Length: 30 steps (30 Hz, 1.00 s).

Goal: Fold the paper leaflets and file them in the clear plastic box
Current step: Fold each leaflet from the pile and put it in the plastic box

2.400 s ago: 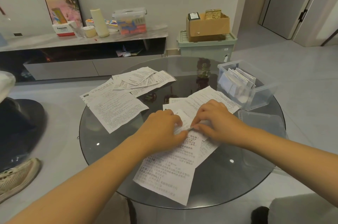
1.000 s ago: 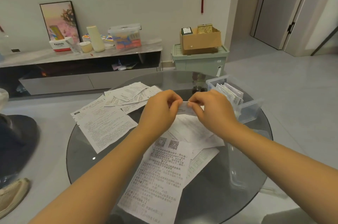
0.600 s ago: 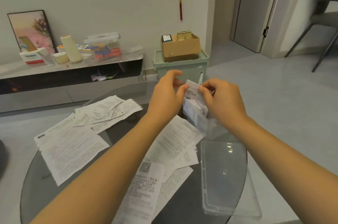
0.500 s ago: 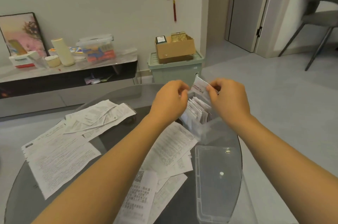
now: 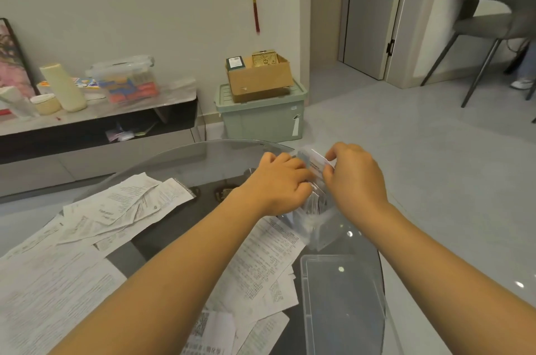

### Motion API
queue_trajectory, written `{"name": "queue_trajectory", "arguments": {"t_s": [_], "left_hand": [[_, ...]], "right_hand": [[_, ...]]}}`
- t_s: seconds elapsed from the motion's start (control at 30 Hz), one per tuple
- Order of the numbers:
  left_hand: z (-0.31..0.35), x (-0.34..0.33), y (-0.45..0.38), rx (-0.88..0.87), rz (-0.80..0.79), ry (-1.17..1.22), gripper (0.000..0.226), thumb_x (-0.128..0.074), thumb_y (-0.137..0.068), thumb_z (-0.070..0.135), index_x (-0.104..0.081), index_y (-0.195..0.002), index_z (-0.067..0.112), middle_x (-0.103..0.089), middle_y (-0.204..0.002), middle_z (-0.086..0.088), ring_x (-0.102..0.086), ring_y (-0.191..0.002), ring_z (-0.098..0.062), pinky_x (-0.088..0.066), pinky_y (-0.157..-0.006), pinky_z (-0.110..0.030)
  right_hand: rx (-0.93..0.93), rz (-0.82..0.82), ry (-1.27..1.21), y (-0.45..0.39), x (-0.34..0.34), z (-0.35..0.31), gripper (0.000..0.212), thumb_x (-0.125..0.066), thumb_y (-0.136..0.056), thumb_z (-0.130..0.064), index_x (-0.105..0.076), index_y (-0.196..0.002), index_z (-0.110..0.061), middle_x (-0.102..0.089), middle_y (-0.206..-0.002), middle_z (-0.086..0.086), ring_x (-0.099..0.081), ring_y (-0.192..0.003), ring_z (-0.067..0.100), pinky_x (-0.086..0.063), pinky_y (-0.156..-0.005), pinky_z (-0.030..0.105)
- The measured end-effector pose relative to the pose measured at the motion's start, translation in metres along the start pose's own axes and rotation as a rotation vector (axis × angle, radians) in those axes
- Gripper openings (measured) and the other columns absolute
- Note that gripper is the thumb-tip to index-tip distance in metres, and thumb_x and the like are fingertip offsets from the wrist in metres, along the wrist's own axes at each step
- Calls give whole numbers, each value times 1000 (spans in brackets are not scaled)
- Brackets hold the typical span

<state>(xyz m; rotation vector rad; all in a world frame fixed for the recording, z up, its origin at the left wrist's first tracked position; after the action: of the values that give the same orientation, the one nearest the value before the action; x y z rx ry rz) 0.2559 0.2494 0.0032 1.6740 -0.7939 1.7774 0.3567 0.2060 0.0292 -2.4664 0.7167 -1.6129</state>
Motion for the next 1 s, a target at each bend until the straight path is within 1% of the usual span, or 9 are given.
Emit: {"name": "queue_trajectory", "arguments": {"t_s": [0.17, 0.3, 0.4, 0.53, 0.6, 0.7, 0.77, 0.83, 1.0], "left_hand": [[-5, -2, 3, -18, 77, -4, 80, 3, -70, 46, -59, -114, 21, -50, -114, 2, -39, -103, -16, -25, -94, -34], [-6, -2, 6, -15, 87, 44, 60, -9, -80, 39, -60, -104, 17, -55, -106, 1, -41, -100, -16, -22, -95, -32], [-6, -2, 7, -1, 101, 101, 52, -16, -82, 33, -61, -102, 17, -55, -97, 3, -40, -96, -15, -21, -95, -31], [-6, -1, 9, 1, 108, 144, 42, -18, -82, 30, -56, -92, 18, -47, -88, 6, -39, -90, -13, -22, -97, -32], [-6, 0, 10, -4, 133, 170, 42, -20, -82, 29, -57, -95, 19, -51, -92, 5, -40, -91, -11, -23, -99, -32], [-5, -1, 11, -13, 136, 186, 46, -20, -82, 29, -58, -106, 16, -59, -109, 4, -45, -99, -12, -23, -103, -34], [-5, -2, 10, -15, 93, 149, 51, -17, -82, 30, -58, -111, 19, -58, -121, 5, -43, -104, -13, -21, -104, -35], [-4, -3, 7, -12, 48, 97, 60, -12, -82, 33, -55, -122, 22, -51, -136, 7, -41, -111, -12, -19, -105, -34], [-5, -7, 4, 28, -30, 70, 53, -14, -97, 37, -37, -144, 29, -32, -153, 6, -28, -136, -11, -10, -110, -35]], "right_hand": [[9, -14, 58, -1, -8, -5, 14, -51, -90, -7, -60, -100, -8, -56, -100, 10, -54, -82, 27, -39, -63, 29], [67, -14, 119, -2, -8, -12, 16, -51, -89, -4, -61, -100, -8, -57, -98, 9, -55, -83, 28, -38, -63, 29], [104, -95, 209, -1, -17, -21, 12, -49, -89, -4, -57, -81, -8, -48, -77, 3, -48, -68, 22, -31, -53, 25], [89, -292, 269, -2, -28, -27, 36, -48, -85, 3, -32, -57, -12, -32, -61, 0, -29, -50, 11, -23, -44, 20], [81, -364, 278, -2, -31, -28, 32, -48, -88, 3, -36, -62, -12, -35, -77, 2, -37, -60, 14, -33, -55, 24], [94, -424, 311, 2, -31, -29, 8, -48, -89, 1, -54, -86, -4, -28, -96, 5, -37, -65, 15, -34, -64, 26], [126, -365, 366, 3, -23, -31, 7, -48, -88, -2, -54, -86, -5, -33, -101, 7, -44, -90, 19, -30, -62, 25], [181, -242, 421, 0, -12, -31, 16, -49, -87, -5, -61, -98, -8, -42, -113, 5, -38, -112, 24, -29, -71, 25], [150, -237, 278, -4, -9, -13, 35, -49, -89, -8, -63, -118, -22, -49, -121, 1, -42, -114, 23, -33, -91, 29]]}}
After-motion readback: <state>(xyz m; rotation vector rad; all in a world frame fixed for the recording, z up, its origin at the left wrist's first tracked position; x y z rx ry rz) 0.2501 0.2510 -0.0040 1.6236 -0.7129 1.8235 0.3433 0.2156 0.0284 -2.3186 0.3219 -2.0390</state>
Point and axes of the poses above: each hand's wrist, its own y-axis away from the middle knuckle, its own x-axis out of the back of the hand, z = x × y, the point moved 7 cm from there along -y, towards the middle knuckle
